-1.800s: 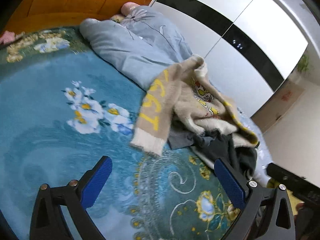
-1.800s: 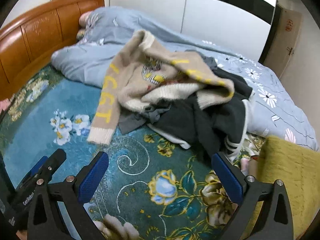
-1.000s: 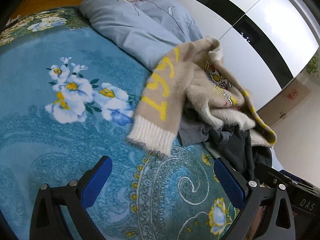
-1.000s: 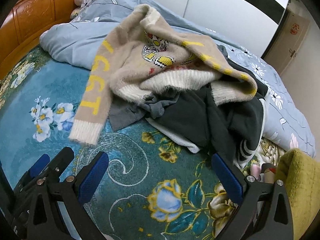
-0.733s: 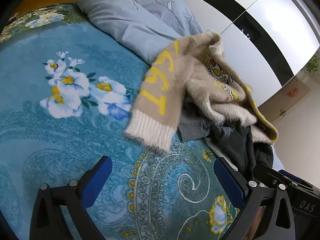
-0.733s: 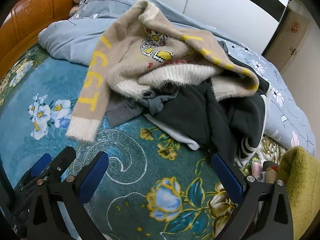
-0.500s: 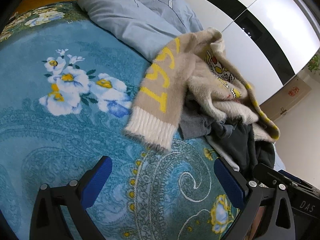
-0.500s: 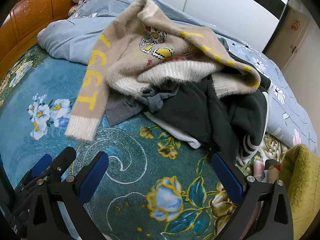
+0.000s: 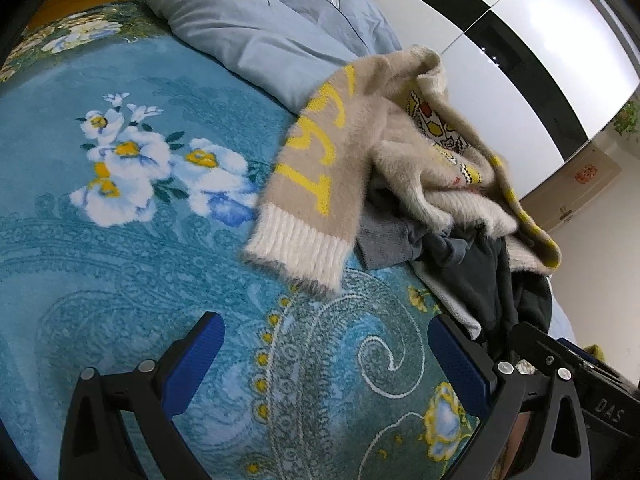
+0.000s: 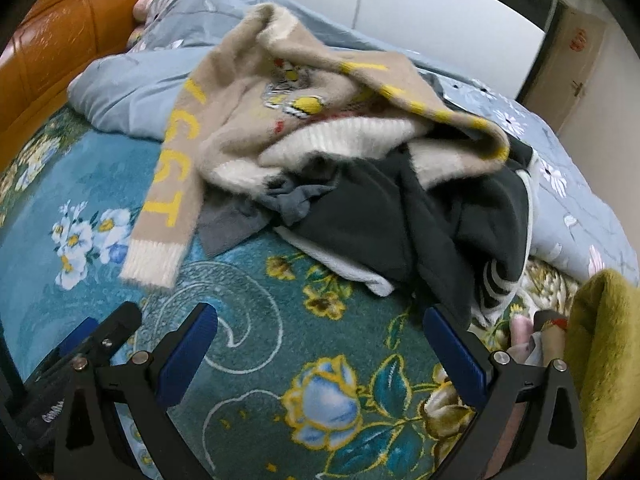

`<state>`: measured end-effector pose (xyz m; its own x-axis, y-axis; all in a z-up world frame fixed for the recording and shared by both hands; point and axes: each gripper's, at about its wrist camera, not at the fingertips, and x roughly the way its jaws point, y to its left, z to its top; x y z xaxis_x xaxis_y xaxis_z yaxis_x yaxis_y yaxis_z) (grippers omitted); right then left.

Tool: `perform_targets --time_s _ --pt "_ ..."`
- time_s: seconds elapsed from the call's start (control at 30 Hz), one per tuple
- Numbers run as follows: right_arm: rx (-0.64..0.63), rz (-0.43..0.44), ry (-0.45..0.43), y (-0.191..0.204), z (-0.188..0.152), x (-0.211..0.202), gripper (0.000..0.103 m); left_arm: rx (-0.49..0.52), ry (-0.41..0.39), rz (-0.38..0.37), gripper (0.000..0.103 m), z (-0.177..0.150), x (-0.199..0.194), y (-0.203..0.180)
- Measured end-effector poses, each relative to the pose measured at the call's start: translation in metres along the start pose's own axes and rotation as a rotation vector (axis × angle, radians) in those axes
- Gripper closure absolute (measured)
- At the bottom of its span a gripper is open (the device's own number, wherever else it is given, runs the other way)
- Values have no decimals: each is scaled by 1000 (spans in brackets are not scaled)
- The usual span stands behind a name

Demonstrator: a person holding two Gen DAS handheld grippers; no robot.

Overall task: Fold clothes
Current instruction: 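Approach the beige sweater on the clothes pile with both grippers, then grasp the beige sweater with the left gripper and pull it off the pile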

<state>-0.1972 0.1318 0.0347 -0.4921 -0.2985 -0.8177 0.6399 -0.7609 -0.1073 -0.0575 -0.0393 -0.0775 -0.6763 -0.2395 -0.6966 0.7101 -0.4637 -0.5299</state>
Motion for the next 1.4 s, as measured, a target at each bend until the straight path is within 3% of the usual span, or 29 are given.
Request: perform_targets --time_s 0.27,0.5,0.57,0.73,0.8,0.9,1.1,1.17,1.23,1.33,1.4 --pt "11 26 -82 -6 -23 41 0 58 15 26 0 -3 2 -6" --pt "8 -23 -25 -8 -39 89 0 95 15 58 0 -4 2 -8" --pt "37 3 -20 -13 -42 94 0 106 13 64 0 -1 0 -8" --pt "68 46 -15 -19 -42 95 0 150 28 -60 0 29 6 -17" --pt "69 48 -17 -20 -41 95 0 171 74 -72 0 53 27 -31" --pt "71 50 -26 -20 -42 93 0 117 175 -106 0 87 67 -49" --pt "75 59 -33 -21 -41 92 0 -114 291 -194 3 128 133 -62" --pt "71 54 -36 -21 -41 91 0 -196 305 -193 28 137 145 -62" --pt "70 53 -37 -21 -41 90 0 -253 302 -147 62 142 150 -62" --pt "72 55 -37 -22 -40 89 0 -254 255 -166 84 148 131 -66" --pt "71 56 -36 -23 -39 88 0 -257 198 -209 91 152 104 -67"
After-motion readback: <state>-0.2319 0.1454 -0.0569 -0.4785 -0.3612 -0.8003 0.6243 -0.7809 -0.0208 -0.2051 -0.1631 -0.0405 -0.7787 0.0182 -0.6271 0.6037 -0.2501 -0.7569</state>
